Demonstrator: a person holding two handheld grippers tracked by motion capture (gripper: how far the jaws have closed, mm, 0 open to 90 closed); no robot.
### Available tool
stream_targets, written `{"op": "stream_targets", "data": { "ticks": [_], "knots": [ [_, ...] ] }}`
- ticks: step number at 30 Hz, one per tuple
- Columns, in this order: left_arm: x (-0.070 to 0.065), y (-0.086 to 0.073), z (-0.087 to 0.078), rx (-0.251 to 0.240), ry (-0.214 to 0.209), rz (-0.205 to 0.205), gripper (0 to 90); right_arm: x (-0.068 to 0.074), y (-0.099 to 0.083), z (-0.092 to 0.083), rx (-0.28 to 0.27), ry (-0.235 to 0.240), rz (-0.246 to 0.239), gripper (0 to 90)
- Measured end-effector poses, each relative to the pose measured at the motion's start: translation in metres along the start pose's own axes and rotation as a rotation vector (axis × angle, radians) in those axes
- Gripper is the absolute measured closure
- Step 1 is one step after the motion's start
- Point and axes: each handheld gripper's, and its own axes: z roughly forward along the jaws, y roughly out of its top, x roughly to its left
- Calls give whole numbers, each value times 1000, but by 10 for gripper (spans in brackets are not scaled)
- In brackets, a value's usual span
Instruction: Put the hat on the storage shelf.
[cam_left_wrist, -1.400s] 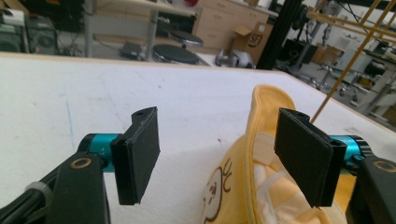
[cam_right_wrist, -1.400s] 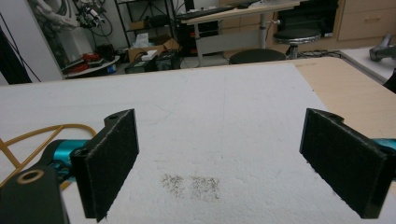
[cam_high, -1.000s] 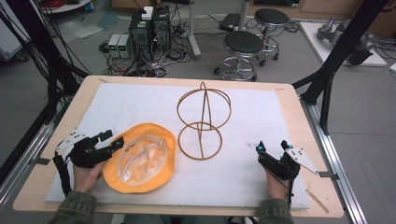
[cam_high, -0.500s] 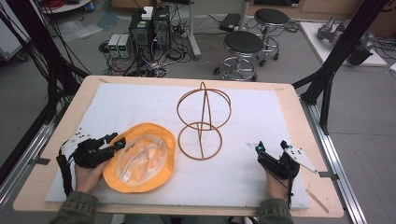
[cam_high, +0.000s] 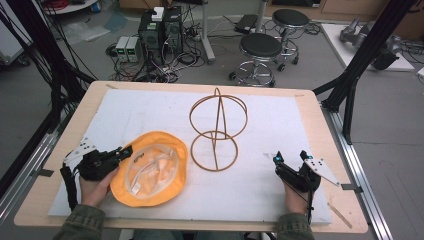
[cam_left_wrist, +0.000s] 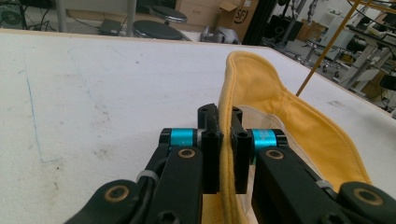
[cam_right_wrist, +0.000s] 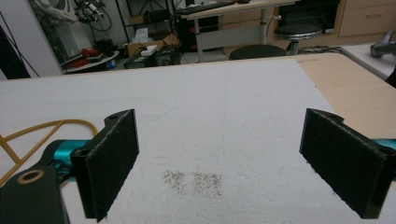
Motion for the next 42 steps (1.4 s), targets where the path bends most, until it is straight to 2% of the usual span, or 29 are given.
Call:
{"op": "stream_targets", "data": {
  "ticks": [4, 14, 20, 24, 27, 31, 37, 42],
  "knots": [
    [-2, 0, -1, -14, 8, 25, 866, 0, 0, 0, -7, -2, -5, 107],
    [-3, -1, -2, -35, 11, 29, 867, 0, 1, -2, -17, -5, -5, 107],
    [-5, 1, -4, -66, 14, 33, 868, 1, 3, -3, -24, -12, -8, 108],
    [-8, 2, -4, -80, 23, 23, 868, 2, 3, -3, -23, -5, -7, 108],
    [-10, 2, -5, -106, 22, 18, 869, 3, 4, -4, -22, -2, -13, 108],
    [-12, 5, -8, -142, 28, 41, 869, 2, 4, -4, -30, -2, -16, 108],
    [-16, 9, -16, -197, 79, 84, 870, 0, 5, -6, -41, 1, 5, 108],
    [-17, 16, -19, -262, 106, 95, 870, 1, 6, -8, -52, 3, 16, 108]
  ]
}}
